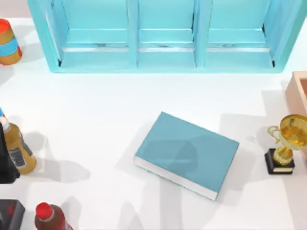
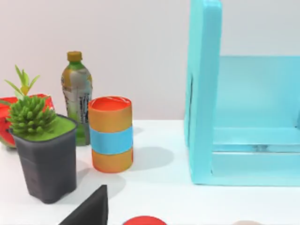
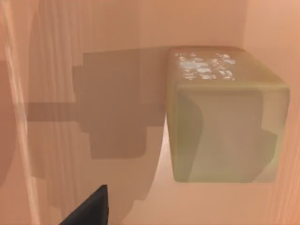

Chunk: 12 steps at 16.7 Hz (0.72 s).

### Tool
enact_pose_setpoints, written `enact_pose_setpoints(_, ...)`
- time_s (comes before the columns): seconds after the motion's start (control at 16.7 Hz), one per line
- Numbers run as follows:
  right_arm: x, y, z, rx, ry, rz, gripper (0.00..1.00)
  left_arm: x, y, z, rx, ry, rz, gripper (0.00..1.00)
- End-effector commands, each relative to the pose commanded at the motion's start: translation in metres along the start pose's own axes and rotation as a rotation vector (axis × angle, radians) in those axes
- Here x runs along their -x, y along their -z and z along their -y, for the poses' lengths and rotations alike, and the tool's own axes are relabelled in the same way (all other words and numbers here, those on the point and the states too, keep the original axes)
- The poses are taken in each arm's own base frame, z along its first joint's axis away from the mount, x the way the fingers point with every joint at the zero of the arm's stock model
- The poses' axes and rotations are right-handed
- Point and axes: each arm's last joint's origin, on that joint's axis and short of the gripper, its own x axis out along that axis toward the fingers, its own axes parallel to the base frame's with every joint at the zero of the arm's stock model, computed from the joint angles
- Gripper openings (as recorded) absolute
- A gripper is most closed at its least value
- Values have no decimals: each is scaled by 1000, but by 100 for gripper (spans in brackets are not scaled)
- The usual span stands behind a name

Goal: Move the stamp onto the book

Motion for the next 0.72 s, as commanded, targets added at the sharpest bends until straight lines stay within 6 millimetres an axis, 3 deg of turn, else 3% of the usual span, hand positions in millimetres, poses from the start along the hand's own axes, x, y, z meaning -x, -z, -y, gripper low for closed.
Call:
enact_pose_setpoints(0.3,-5,0,-1,2,0,-2,100,0,0,0,0,0,0,100)
enact_pose_setpoints(0.72,-81,-3,1,0,3,12,100,0,0,0,0,0,0,100)
